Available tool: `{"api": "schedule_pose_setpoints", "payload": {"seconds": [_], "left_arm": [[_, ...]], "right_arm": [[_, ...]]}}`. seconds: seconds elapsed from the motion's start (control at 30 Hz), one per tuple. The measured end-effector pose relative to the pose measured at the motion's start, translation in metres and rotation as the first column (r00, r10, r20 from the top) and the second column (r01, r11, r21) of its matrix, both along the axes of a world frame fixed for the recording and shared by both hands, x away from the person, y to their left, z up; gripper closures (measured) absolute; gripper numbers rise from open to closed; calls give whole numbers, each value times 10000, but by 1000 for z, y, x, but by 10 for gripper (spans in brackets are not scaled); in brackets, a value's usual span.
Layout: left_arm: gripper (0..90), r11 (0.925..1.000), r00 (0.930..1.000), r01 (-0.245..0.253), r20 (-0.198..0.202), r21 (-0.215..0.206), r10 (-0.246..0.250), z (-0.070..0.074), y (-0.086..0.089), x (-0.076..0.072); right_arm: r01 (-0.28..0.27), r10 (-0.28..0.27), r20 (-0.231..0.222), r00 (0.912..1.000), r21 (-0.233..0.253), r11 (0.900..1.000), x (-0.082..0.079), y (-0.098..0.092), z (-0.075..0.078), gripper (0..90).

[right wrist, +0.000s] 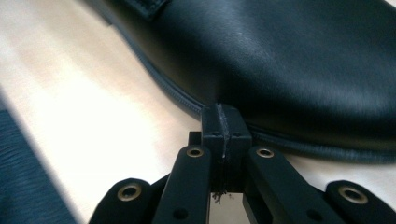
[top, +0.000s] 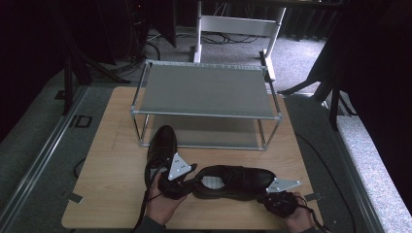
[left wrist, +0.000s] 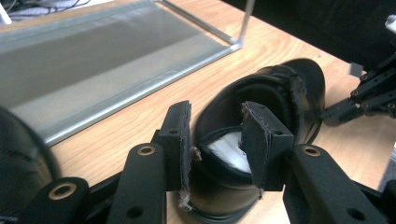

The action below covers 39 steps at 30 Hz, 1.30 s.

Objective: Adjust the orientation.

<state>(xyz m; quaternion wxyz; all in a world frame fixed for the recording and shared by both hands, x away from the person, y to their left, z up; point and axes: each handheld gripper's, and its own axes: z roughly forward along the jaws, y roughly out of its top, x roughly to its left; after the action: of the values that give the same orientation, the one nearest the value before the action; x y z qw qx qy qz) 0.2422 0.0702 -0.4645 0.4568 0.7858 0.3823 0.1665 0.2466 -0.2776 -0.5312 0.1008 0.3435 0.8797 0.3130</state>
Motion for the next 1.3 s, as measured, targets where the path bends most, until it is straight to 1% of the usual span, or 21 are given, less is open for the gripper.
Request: {"api": "schedule_pose_setpoints", "payload": {"seconds": [0.1, 0.13, 0.2, 0.33, 0.47, 0.6, 0.77, 0.87, 0.97, 1.0, 1.03, 1.07, 1.1, 1.17, 1.23, 1.27, 1.3], "left_arm": [[622, 10000, 9997, -16, -228, 65, 18, -5, -1, 4], [622, 10000, 9993, -1, -370, 44, 2, -7, -3, 6], [622, 10000, 9987, 44, -510, 2, -44, -10, -6, 8], [622, 9996, 9976, 227, -656, -172, -237, -12, -13, 10], [618, 9978, 9954, 597, -730, -304, -617, -9, -19, 9], [611, 9961, 9919, 875, -922, -75, -878, -14, -27, 8], [614, 9939, 9873, 1103, -1149, -43, -1100, -20, -30, 4], [615, 9926, 9842, 1213, -1284, -100, -1216, -24, -32, 1], [611, 9919, 9825, 1263, -1358, -144, -1271, -27, -31, -1], [611, 9914, 9810, 1277, -1438, -283, -1305, -28, -29, -1], [612, 9913, 9805, 1279, -1461, -316, -1312, -28, -29, -2], [613, 9902, 9785, 1322, -1535, -447, -1376, -28, -26, -2], [613, 9898, 9780, 1330, -1550, -511, -1395, -29, -25, -3], [612, 9902, 9797, 1263, -1492, -594, -1339, -30, -22, -6], [606, 9896, 9810, 1190, -1444, -809, -1297, -30, -17, -8], [604, 9892, 9820, 1158, -1393, -894, -1275, -30, -15, -10], [602, 9891, 9827, 1114, -1377, -961, -1241, -30, -13, -11]], "right_arm": [[443, -443, 39, 9990, 8, 9990, 14, -2, 0, 900], [522, -522, 57, 9986, 18, 9986, 17, -2, 0, 900], [758, -758, 99, 9971, 58, 9971, 28, -2, -1, 900], [1154, -1156, 117, 9932, 209, 9931, 43, -1, -2, 900], [1332, -1336, 97, 9910, 396, 9903, 54, 0, -4, 900], [1548, -1552, 1, 9879, 711, 9854, 63, 2, -6, 899], [1726, -1725, -95, 9850, 999, 9799, 79, 11, -7, 900], [1649, -1650, -85, 9863, 1109, 9801, 88, 21, -8, 900], [1363, -1368, -37, 9906, 1221, 9831, 94, 33, -8, 900], [1273, -1281, -14, 9918, 1239, 9841, 96, 38, -8, 900], [1148, -1160, 22, 9932, 1243, 9856, 98, 45, -7, 900], [1091, -1107, 60, 9938, 1238, 9863, 98, 47, -7, 900], [946, -966, 97, 9953, 1264, 9875, 99, 54, -7, 900], [732, -756, 138, 9970, 1300, 9888, 99, 61, -7, 900], [549, -580, 194, 9981, 1328, 9896, 98, 65, -5, 899], [559, -593, 240, 9980, 1242, 9907, 97, 66, -4, 898], [573, -604, 210, 9980, 1272, 9902, 95, 66, -2, 897]]}}
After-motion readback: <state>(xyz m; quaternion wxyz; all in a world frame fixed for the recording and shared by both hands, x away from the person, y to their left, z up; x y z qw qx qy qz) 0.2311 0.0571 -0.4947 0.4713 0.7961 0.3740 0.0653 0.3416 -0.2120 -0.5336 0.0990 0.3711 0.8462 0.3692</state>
